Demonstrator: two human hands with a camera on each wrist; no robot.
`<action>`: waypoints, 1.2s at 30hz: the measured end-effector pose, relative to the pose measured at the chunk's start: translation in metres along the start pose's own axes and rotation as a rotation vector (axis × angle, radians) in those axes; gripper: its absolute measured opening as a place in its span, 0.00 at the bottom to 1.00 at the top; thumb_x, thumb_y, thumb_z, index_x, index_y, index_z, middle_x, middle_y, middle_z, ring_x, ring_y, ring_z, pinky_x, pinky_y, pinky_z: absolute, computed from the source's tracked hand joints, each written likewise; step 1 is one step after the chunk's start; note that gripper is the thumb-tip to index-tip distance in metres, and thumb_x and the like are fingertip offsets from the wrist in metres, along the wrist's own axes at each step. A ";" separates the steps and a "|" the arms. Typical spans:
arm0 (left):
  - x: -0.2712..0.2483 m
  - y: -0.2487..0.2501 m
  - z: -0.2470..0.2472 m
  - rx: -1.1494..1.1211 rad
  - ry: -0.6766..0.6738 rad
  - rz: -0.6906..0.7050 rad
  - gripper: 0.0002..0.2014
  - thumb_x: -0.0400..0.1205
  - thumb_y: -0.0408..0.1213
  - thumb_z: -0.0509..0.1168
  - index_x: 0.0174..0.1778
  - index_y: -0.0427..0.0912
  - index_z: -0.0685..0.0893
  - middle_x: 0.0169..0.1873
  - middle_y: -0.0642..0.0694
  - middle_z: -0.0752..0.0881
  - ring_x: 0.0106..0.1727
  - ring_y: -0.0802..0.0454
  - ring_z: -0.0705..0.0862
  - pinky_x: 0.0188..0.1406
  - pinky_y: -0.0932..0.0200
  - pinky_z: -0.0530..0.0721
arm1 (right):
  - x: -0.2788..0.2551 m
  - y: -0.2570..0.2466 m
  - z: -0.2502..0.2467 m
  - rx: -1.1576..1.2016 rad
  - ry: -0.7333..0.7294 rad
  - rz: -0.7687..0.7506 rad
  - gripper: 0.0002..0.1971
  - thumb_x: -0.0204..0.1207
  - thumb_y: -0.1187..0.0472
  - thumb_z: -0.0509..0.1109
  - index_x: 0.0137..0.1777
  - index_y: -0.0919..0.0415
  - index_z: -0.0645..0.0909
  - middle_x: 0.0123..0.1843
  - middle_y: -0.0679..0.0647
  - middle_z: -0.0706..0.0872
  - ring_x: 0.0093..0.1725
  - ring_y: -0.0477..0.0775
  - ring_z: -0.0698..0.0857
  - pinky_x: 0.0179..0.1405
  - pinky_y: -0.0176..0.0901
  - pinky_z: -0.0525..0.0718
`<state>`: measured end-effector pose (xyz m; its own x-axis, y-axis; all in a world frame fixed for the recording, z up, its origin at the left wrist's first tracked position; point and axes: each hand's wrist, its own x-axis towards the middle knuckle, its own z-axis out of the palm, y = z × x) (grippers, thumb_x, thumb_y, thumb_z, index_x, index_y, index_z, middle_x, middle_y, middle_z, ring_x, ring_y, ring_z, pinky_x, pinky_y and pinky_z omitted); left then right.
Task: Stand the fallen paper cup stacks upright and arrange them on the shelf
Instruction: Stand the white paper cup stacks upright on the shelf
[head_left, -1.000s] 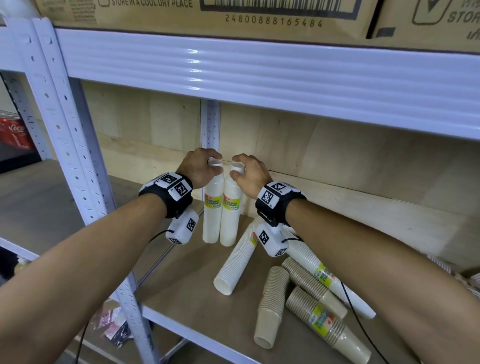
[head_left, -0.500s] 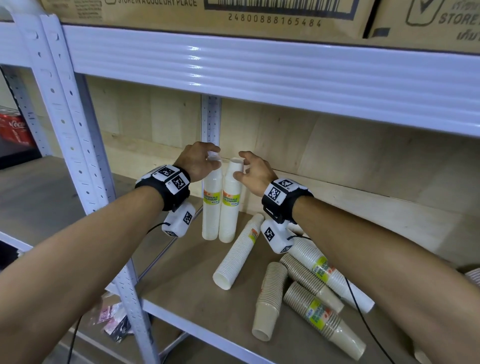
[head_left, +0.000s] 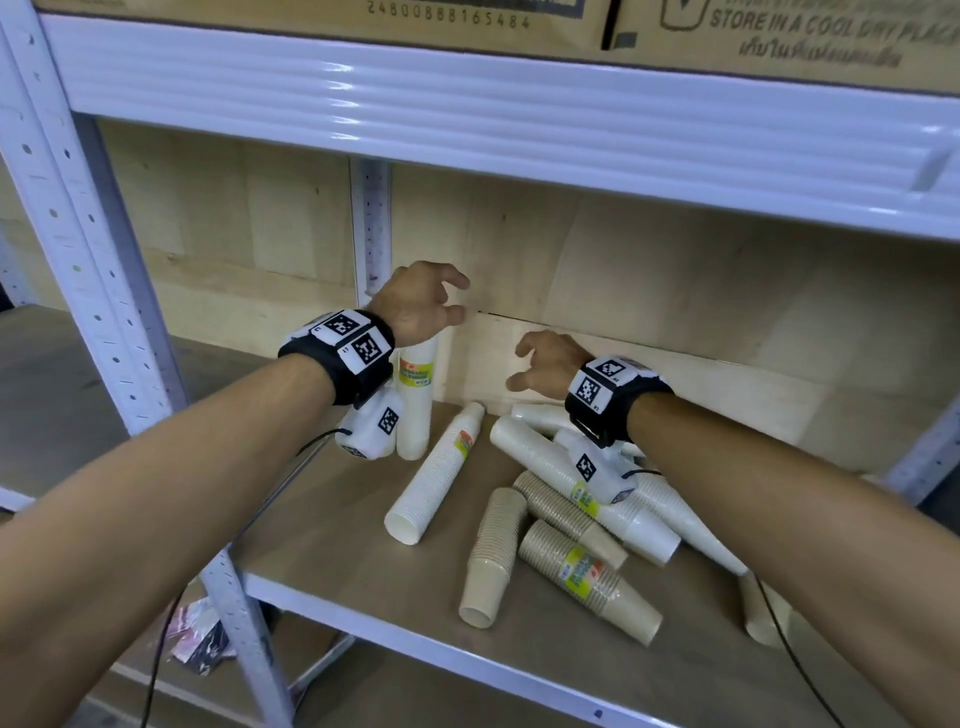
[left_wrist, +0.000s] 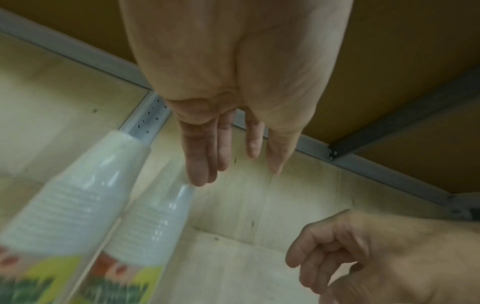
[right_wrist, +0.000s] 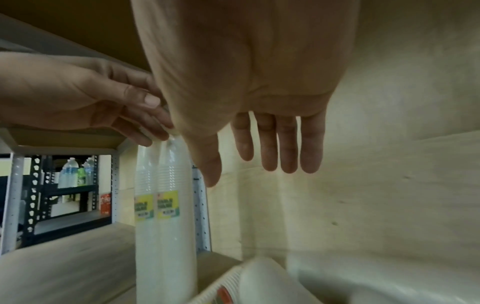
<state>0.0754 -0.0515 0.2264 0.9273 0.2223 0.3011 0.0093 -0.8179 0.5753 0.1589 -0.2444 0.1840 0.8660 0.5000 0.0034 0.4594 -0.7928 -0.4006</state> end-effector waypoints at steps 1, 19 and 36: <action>-0.002 0.000 0.009 -0.003 -0.028 -0.002 0.20 0.78 0.48 0.73 0.66 0.53 0.83 0.54 0.44 0.86 0.54 0.51 0.82 0.60 0.58 0.79 | -0.007 0.009 0.002 -0.027 -0.029 0.015 0.31 0.69 0.49 0.80 0.71 0.54 0.76 0.68 0.56 0.80 0.63 0.57 0.82 0.60 0.45 0.81; -0.070 -0.099 0.137 0.228 -0.466 -0.282 0.42 0.75 0.52 0.74 0.83 0.49 0.64 0.79 0.45 0.69 0.76 0.45 0.72 0.71 0.52 0.75 | -0.085 0.110 0.053 -0.251 -0.216 0.142 0.28 0.67 0.47 0.80 0.64 0.56 0.77 0.60 0.54 0.85 0.53 0.54 0.83 0.49 0.44 0.81; -0.071 -0.103 0.144 0.168 -0.456 -0.316 0.45 0.73 0.48 0.77 0.83 0.50 0.60 0.76 0.46 0.73 0.72 0.44 0.75 0.68 0.46 0.79 | -0.090 0.109 0.045 -0.242 -0.192 0.136 0.32 0.67 0.48 0.80 0.69 0.54 0.75 0.61 0.53 0.84 0.51 0.52 0.81 0.46 0.42 0.78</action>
<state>0.0625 -0.0594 0.0362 0.9371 0.2487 -0.2449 0.3364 -0.8306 0.4438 0.1221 -0.3596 0.0986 0.8801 0.4225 -0.2169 0.3959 -0.9049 -0.1564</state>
